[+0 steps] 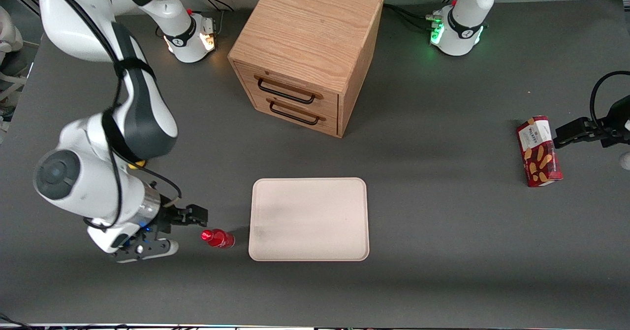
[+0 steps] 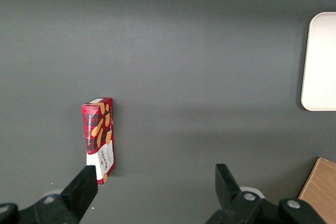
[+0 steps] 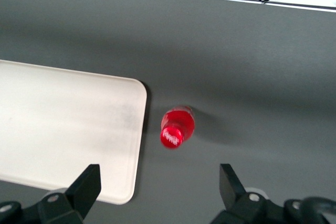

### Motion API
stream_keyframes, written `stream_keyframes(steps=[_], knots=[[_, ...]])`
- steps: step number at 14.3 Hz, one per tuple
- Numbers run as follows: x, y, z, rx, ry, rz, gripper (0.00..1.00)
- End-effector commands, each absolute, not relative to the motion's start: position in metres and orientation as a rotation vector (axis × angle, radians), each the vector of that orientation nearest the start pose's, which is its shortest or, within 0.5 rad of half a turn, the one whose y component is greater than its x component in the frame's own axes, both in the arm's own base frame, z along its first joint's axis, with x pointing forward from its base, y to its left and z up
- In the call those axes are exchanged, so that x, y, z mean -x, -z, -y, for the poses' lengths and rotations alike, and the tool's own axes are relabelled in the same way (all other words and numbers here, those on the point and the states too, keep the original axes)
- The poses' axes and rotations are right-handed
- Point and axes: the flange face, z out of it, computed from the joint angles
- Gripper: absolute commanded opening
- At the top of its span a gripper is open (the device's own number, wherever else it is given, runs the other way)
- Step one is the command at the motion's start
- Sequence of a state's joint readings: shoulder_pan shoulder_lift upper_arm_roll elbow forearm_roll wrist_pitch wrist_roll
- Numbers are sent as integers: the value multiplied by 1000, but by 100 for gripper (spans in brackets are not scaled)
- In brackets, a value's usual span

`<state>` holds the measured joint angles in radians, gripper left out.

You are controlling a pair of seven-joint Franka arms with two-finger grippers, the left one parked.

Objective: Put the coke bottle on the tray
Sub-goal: 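Close the right gripper around the red bottle's body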

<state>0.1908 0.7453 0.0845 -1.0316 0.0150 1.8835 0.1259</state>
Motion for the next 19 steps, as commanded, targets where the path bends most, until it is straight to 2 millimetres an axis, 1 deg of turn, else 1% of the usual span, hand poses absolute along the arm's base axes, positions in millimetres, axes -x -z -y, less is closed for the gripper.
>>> stream_keyframes(steps=[1,3,5,8,10,11,14,16,17,19], knots=[[-753,-389,-199,3035,144,166,100],[-758,-365,-198,3068,154,187,100],[-758,-351,-198,3080,132,194,100],[-757,-335,-198,3085,104,191,100],[-756,-330,-198,3087,93,191,99],[-755,-325,-198,3089,77,192,97],[-755,-324,-196,3100,78,200,92],[-756,-325,-195,3101,98,202,86],[-757,-325,-195,3103,98,201,82],[-756,-325,-195,3102,99,206,69]])
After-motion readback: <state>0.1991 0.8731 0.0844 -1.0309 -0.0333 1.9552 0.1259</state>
